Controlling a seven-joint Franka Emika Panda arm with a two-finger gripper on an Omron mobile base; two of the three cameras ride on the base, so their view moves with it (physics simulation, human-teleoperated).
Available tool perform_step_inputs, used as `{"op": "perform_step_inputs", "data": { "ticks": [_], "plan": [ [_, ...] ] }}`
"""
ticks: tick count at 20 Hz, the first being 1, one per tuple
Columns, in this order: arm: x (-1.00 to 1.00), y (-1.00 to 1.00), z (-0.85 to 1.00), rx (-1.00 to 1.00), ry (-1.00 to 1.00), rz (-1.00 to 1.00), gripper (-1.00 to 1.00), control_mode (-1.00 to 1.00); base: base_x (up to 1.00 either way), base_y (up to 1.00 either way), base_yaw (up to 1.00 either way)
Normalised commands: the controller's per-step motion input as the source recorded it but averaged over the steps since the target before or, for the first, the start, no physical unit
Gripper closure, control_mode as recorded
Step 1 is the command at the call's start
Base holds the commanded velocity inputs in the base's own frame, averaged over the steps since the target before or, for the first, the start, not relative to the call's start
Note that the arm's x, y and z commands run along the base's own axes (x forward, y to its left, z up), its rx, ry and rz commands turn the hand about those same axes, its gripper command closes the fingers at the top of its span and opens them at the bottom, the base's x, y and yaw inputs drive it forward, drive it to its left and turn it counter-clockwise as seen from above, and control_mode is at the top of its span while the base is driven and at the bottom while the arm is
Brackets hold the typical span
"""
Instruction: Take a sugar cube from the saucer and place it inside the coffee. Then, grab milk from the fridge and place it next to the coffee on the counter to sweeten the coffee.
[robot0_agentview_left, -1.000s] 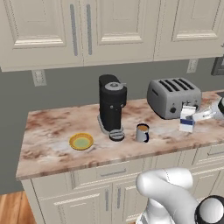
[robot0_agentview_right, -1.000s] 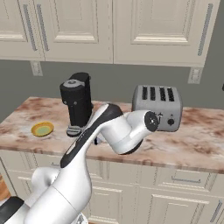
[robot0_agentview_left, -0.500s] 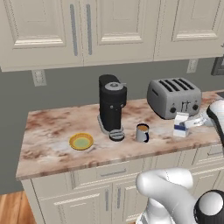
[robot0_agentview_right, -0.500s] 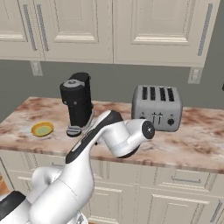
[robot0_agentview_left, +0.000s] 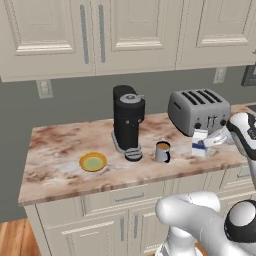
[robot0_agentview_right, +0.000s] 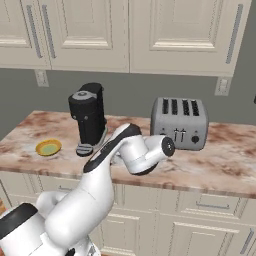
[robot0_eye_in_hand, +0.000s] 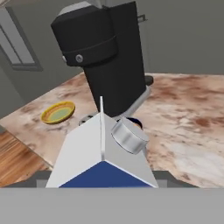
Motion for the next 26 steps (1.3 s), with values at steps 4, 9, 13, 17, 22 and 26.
{"op": "perform_step_inputs", "data": {
  "ticks": [4,9,13,17,22,26],
  "plan": [
    [0.26,0.0,-0.4,0.0,-0.03,0.07,1.0,-1.0,0.0,0.0,0.0],
    [0.29,0.0,-0.34,0.0,-0.05,0.05,1.0,-1.0,0.0,0.0,0.0],
    [0.35,0.0,-0.26,0.0,-0.07,0.04,1.0,-1.0,0.0,0.0,0.0],
    [0.29,0.0,-0.27,0.0,-0.07,0.02,1.0,-1.0,0.0,0.0,0.0],
    [0.29,0.0,-0.25,0.0,-0.08,0.0,1.0,-1.0,0.0,0.0,0.0],
    [0.33,0.0,-0.22,0.0,-0.07,0.0,1.0,-1.0,0.0,0.0,0.0]
  ]
}}
